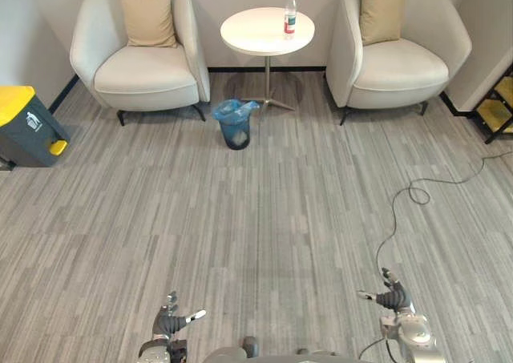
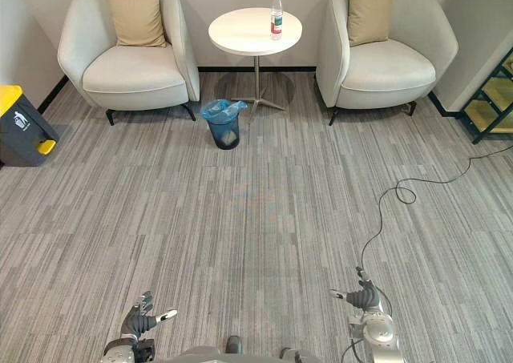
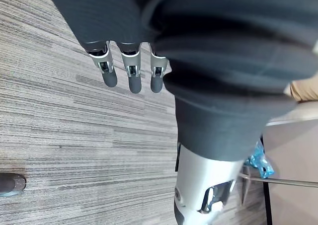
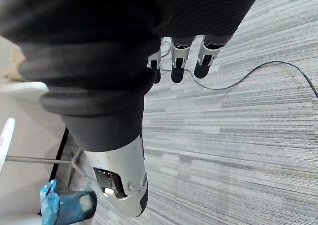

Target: Gather rubbish on tea table into small bin, then transfer packed bag to large trash can.

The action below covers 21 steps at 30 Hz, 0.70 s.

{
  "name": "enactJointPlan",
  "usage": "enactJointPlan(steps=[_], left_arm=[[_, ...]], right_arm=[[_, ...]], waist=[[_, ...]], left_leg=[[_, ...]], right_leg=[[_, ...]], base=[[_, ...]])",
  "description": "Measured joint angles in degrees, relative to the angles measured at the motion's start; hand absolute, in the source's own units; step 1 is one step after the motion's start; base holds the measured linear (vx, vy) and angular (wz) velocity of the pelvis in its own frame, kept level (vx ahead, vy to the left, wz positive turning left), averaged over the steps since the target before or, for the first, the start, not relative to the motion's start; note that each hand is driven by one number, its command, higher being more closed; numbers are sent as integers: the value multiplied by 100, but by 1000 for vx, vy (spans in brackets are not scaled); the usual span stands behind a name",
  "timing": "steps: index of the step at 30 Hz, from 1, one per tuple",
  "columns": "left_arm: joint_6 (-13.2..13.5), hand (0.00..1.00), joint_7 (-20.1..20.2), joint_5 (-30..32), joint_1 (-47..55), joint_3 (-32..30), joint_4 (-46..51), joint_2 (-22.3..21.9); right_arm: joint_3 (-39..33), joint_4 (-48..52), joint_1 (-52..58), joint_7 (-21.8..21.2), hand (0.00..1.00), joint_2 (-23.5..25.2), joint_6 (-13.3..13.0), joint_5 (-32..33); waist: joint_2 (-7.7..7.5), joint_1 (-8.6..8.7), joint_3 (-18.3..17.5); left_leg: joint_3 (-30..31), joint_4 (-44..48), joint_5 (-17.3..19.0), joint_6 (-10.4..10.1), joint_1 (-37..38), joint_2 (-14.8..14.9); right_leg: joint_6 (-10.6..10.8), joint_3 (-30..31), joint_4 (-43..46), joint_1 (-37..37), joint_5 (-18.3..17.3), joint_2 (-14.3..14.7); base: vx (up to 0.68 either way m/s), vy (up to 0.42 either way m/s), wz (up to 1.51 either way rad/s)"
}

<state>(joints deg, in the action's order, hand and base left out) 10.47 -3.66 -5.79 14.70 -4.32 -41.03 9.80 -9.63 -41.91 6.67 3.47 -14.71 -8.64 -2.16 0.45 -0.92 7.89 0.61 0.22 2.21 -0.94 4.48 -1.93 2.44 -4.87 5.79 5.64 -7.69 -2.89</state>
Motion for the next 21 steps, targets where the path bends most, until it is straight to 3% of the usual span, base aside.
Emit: enactJointPlan(steps=[9,14,20,21], left_arm=[[-3,0,-1,2,45,-7,0,-5],[-9,0,-9,1,0,-6,5,-5],[-20,0,-16,2,-18,-5,263,-7],[-21,0,-16,1,-15,-5,329,-10]], right_arm=[[-161,-222,5,1,0,5,18,440],[-358,-225,-23,5,0,125,22,893],[-397,-224,-167,16,0,232,25,942],[-397,-225,-231,16,0,258,28,942]], waist=[[79,5,-10],[75,7,-10],[17,-1,33],[21,-1,60]], left_leg=[[-113,-33,5,22,-71,5],[-216,-97,5,22,-108,14],[-406,-101,28,47,-200,20],[-452,72,162,113,-267,31]], right_leg=[[-28,9,8,-163,-5,4],[-45,57,-31,-230,8,10],[-48,178,-99,-303,19,16],[-47,183,-99,-302,18,19]], base=[[-61,-6,-4],[44,-8,-7],[87,-6,-12],[74,19,-20]])
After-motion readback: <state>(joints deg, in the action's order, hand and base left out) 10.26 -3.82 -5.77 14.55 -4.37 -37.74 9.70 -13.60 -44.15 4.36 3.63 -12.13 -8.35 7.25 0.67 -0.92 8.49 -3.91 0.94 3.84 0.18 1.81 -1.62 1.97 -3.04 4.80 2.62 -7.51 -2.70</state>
